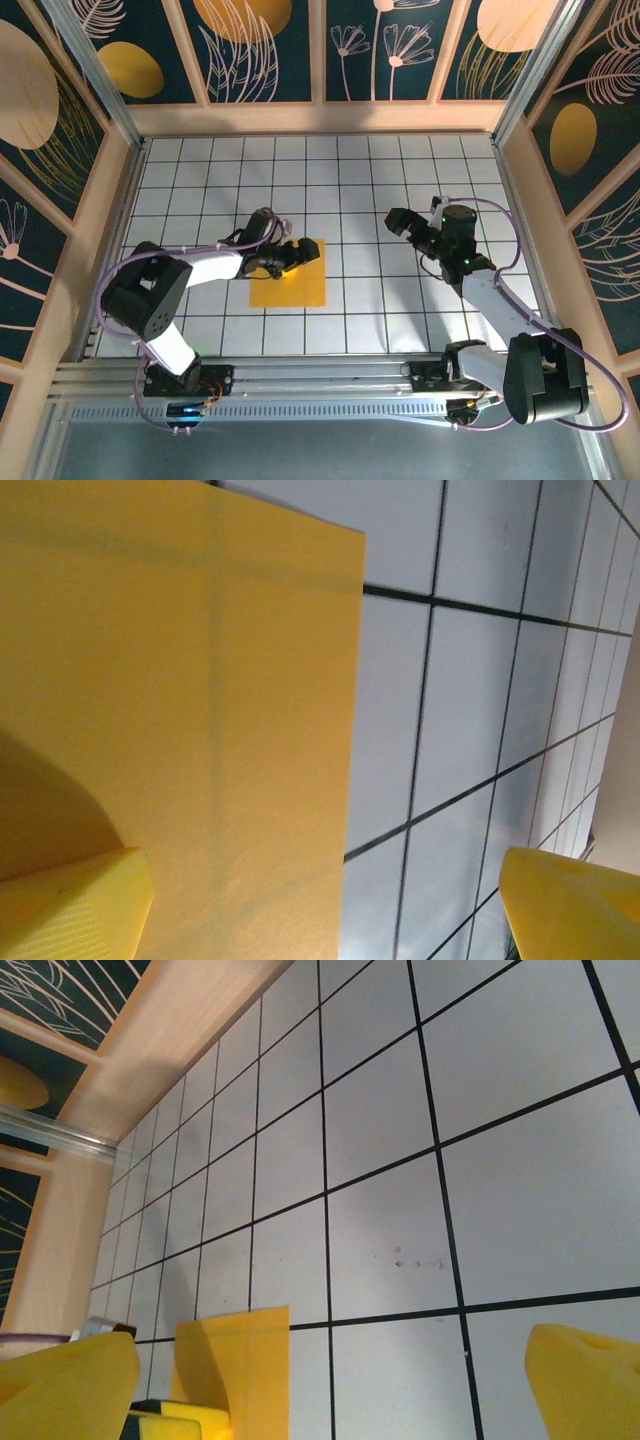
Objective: Fold a paper plane with a square sheet of paper (fold left side to right side)
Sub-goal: Move the square sheet of paper to the center of the table.
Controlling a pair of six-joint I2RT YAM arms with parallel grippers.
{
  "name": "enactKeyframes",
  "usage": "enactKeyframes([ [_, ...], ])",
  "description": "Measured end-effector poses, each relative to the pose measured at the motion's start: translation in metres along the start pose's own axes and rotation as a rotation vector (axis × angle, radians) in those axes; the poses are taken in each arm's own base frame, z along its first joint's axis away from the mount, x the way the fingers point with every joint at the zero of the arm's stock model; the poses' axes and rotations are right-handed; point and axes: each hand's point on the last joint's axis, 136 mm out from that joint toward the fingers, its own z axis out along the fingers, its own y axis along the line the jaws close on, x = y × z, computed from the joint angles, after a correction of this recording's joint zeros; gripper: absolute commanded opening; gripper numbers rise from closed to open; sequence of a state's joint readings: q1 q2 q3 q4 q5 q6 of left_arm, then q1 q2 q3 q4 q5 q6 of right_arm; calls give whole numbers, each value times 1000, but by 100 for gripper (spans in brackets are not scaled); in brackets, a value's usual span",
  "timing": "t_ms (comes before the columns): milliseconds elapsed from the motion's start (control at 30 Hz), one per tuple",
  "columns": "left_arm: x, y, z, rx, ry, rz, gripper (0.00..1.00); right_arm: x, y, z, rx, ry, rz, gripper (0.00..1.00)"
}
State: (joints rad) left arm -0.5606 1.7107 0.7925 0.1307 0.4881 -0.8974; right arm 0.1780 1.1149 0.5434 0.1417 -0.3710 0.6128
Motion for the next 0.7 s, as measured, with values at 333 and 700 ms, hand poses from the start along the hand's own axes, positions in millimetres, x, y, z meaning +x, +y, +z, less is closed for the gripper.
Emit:
enactKeyframes([
  [333, -9, -44, 44, 50, 24, 41, 89, 1, -10, -1, 58, 6, -10, 99],
  [700, -15, -63, 60, 94, 12, 24, 89, 1, -20, 0, 125, 24, -24, 99],
])
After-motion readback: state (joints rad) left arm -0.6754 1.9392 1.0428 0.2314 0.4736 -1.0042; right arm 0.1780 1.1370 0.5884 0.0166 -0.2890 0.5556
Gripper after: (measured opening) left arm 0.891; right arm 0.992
